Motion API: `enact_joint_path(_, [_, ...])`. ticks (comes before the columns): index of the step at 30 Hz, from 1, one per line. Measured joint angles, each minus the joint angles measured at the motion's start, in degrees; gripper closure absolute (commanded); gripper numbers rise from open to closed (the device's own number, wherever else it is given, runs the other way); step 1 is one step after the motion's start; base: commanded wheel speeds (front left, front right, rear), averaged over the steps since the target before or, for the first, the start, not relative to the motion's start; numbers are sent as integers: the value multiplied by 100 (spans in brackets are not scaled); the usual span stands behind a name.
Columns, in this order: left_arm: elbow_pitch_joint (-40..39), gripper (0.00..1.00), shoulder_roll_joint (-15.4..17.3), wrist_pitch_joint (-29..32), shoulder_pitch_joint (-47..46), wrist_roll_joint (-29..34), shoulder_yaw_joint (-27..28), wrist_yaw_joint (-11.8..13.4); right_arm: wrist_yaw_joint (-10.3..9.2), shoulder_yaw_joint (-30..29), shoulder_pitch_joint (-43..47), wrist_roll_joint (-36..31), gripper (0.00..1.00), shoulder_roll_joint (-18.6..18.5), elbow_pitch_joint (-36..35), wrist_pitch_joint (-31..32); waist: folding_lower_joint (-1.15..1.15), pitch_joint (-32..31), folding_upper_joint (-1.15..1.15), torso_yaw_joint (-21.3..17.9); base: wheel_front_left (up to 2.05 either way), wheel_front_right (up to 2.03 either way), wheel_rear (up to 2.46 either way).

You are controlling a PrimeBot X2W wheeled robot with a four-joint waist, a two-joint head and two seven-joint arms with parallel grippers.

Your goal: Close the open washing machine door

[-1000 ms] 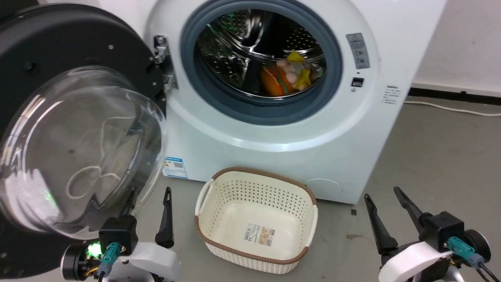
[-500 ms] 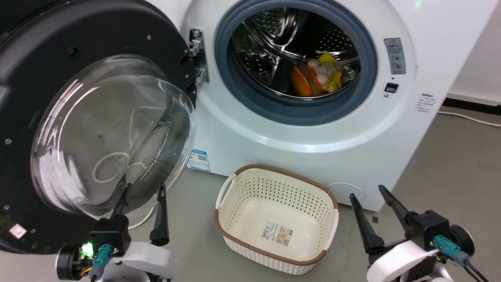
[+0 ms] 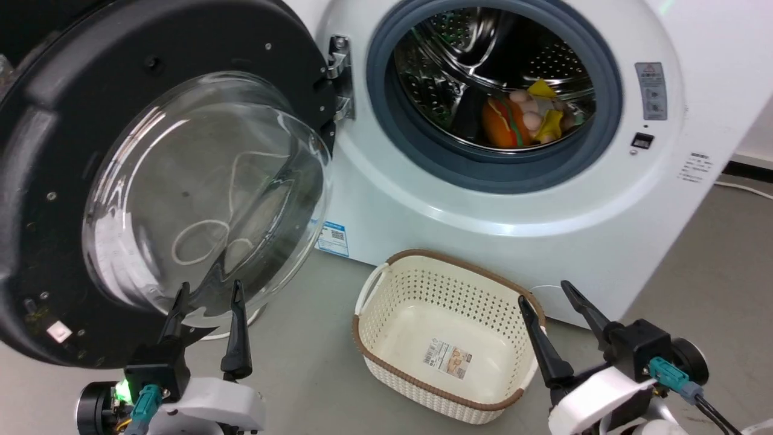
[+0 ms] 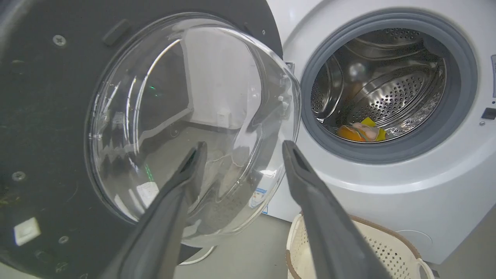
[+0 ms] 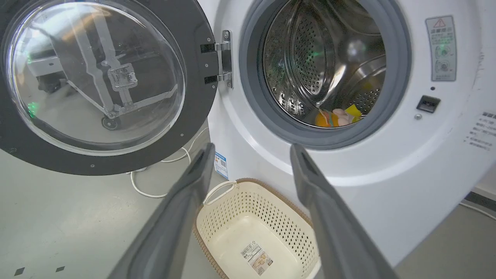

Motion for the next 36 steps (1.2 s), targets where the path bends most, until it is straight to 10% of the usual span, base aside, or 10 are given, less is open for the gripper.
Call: enact_joint_path(36, [244, 0, 0, -426, 57, -242, 127, -10, 0, 495, -253, 126, 0, 1, 512, -430, 0, -15, 0, 820, 0, 0, 0])
